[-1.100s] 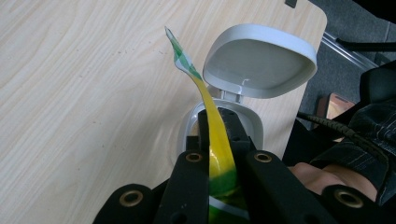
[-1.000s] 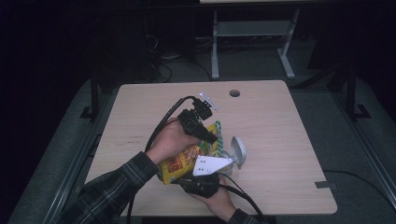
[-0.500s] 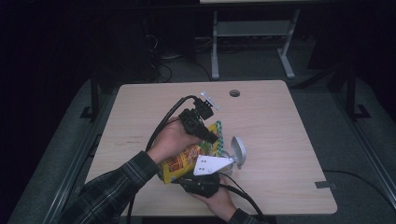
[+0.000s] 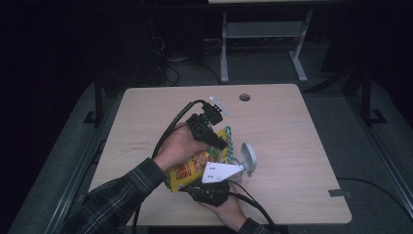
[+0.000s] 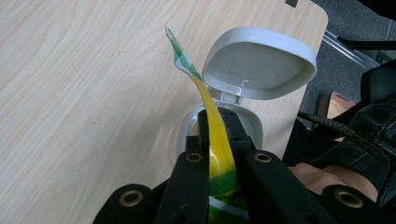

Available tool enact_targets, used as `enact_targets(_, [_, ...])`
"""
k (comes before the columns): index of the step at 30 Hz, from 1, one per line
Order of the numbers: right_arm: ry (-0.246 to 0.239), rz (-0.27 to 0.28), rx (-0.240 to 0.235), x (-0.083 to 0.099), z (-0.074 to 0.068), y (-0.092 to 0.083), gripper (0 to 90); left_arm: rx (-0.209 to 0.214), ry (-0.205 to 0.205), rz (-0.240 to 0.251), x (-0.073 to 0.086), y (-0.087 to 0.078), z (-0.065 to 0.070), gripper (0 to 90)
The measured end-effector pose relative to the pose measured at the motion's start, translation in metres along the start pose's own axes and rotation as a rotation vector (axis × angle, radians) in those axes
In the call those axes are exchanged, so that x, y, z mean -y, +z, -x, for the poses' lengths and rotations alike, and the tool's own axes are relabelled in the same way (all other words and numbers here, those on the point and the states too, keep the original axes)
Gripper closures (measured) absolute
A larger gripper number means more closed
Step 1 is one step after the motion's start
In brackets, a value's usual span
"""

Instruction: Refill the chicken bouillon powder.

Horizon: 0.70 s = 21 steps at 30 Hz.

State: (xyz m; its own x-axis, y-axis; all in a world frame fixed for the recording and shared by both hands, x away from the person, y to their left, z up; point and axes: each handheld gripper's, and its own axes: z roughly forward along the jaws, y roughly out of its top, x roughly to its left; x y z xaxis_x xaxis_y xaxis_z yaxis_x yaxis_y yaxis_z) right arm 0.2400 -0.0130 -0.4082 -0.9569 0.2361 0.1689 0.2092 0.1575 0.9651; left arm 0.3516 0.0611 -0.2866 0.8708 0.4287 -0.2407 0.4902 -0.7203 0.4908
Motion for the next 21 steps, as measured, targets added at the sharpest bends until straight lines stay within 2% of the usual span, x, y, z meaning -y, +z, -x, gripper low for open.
enact_targets(21, [0.004, 0.003, -0.008, -0.0009, 0.0003, -0.0005, 90.0, -0.012, -0.002, -0.003, -0.0008, -0.0007, 0.0008, 89.8])
